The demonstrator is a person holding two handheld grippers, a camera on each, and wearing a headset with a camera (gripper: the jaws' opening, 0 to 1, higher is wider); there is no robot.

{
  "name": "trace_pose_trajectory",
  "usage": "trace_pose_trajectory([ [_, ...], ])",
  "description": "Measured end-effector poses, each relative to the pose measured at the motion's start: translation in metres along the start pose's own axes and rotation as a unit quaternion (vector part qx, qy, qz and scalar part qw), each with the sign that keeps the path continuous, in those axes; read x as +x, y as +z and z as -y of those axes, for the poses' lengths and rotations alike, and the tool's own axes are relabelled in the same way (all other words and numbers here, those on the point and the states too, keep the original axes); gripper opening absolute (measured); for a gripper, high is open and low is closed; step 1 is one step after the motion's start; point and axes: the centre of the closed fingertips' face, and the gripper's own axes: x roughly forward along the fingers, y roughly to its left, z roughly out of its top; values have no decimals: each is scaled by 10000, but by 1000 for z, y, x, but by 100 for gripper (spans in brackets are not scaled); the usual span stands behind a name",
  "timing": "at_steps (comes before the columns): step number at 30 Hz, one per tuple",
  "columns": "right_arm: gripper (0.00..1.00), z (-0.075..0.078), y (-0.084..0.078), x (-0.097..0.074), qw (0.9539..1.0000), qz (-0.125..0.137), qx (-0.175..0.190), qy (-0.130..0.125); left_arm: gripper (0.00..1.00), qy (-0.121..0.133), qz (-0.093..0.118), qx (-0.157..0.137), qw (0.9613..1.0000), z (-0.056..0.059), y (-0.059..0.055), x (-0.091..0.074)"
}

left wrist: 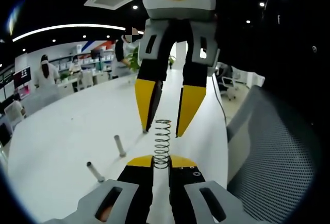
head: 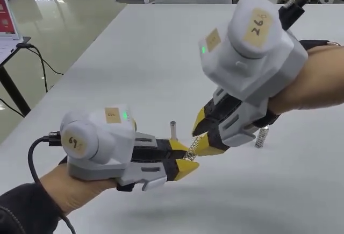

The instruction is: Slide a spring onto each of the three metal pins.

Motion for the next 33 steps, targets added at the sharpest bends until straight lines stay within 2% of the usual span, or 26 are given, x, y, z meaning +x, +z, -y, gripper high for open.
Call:
trace_pose_trajectory([
  [17,10,-2,-6,11,9997,-6,163,186,3,-44,113,82,9999,3,6,0],
  [33,8,-4,-6,13,9995,-41,211,224,3,-72,180,74,9998,6,7,0],
])
